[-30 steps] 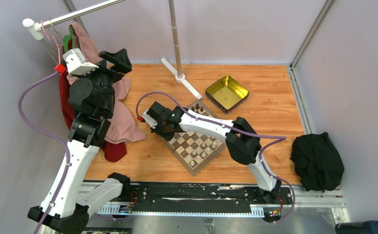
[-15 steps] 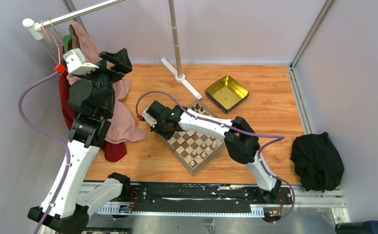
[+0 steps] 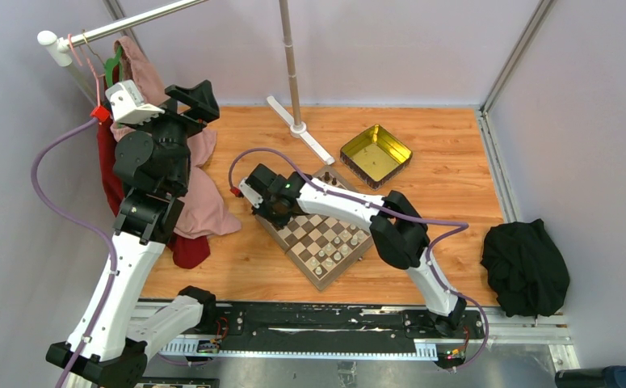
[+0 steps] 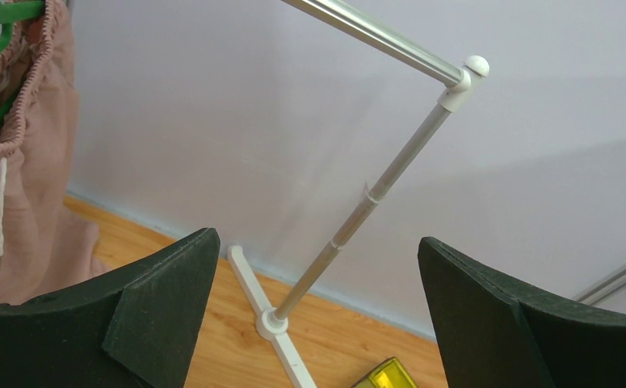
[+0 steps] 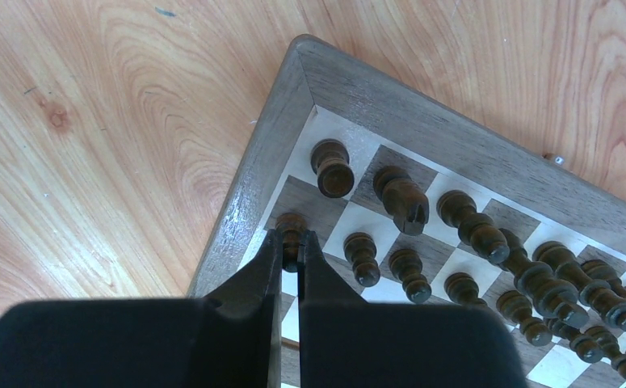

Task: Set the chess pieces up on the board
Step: Place the chess piece on the chessboard.

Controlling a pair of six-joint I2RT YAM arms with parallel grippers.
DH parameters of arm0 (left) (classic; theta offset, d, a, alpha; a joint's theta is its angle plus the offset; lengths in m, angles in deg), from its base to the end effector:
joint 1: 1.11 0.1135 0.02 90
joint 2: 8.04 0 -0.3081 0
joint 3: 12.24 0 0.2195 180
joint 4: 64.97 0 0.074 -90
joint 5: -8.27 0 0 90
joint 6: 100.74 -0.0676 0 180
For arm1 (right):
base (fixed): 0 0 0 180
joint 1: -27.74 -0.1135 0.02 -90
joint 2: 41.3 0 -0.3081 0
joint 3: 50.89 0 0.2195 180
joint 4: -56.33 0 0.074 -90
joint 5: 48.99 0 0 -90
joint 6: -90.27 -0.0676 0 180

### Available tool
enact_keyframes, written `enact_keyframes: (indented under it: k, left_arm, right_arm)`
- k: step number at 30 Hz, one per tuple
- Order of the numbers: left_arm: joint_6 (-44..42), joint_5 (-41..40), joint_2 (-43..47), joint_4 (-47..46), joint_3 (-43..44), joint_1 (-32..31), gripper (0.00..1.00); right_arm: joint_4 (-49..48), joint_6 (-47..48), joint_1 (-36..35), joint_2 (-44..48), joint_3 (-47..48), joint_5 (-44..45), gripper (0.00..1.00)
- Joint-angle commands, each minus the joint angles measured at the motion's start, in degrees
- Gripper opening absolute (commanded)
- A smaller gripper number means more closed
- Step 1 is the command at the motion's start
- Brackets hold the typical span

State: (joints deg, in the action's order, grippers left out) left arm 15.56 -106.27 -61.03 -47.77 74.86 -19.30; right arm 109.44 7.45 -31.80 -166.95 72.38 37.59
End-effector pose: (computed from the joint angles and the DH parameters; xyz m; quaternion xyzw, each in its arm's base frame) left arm 0.1474 -0.0189 0.5220 -0.2115 0.5683 -0.1801 0.7745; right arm 0.2495 0.4322 0.2382 -0.5323 0.7924 0.1564 0.2535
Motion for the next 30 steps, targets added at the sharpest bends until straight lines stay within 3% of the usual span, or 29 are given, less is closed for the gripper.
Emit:
enact_keyframes:
  k: [1, 27, 30]
  left_arm:
    - [-0.83, 0.46, 0.01, -1.08, -0.49, -0.35, 1.0]
    - [-1.01, 0.74, -0.44, -3.05, -1.4, -0.35, 1.0]
    - [-0.92, 0.59, -0.13, -3.57, -1.9, -0.35, 1.0]
  right_arm:
    - [1.0, 0.82, 0.7, -1.62, 1.48, 0.17, 0.0]
    - [0.89, 0.82, 1.54, -3.07, 1.98, -0.95, 0.0]
    - [0.89, 0.82, 1.54, -2.93, 1.6, -0.98, 0.1]
